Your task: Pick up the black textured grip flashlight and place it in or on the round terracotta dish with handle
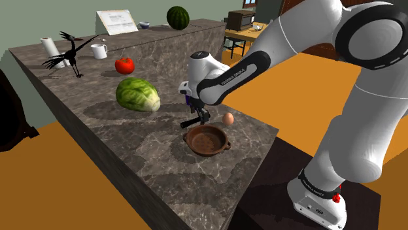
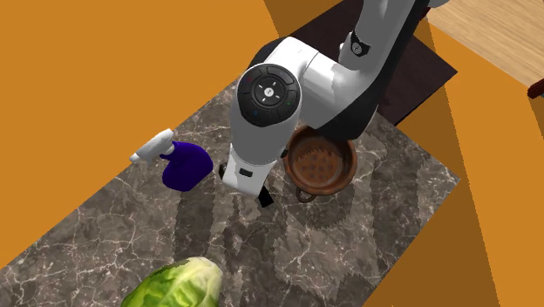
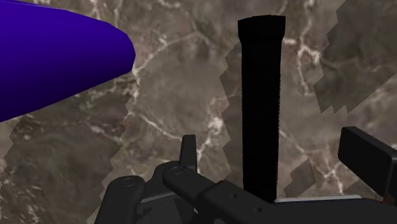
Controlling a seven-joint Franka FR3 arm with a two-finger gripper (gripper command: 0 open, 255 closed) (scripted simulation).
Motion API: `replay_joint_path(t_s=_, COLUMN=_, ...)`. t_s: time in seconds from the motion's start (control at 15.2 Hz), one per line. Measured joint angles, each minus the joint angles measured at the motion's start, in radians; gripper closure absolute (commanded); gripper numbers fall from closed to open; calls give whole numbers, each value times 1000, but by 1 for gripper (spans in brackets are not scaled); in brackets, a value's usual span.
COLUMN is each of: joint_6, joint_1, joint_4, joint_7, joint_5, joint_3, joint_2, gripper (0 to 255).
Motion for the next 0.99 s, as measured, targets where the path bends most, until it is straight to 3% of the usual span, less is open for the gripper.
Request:
replay_joint_path(t_s=0.46, joint_6=18, joint_1=-1, joint_4=-3, joint_7=2, joint_5=-2, joint_3=-1, joint_2=15, gripper=0)
replay_joint_path(t_s=0.53, joint_6=18, joint_1=-1, joint_4=-3, joint_7=2, joint_5=-2, joint_3=-1, joint_2=15, gripper=255)
replay_joint_path(t_s=0.99, joint_6=18, joint_1=-1, joint_4=-3, joint_7=2, joint_5=-2, joint_3=-1, joint_2=15, gripper=255)
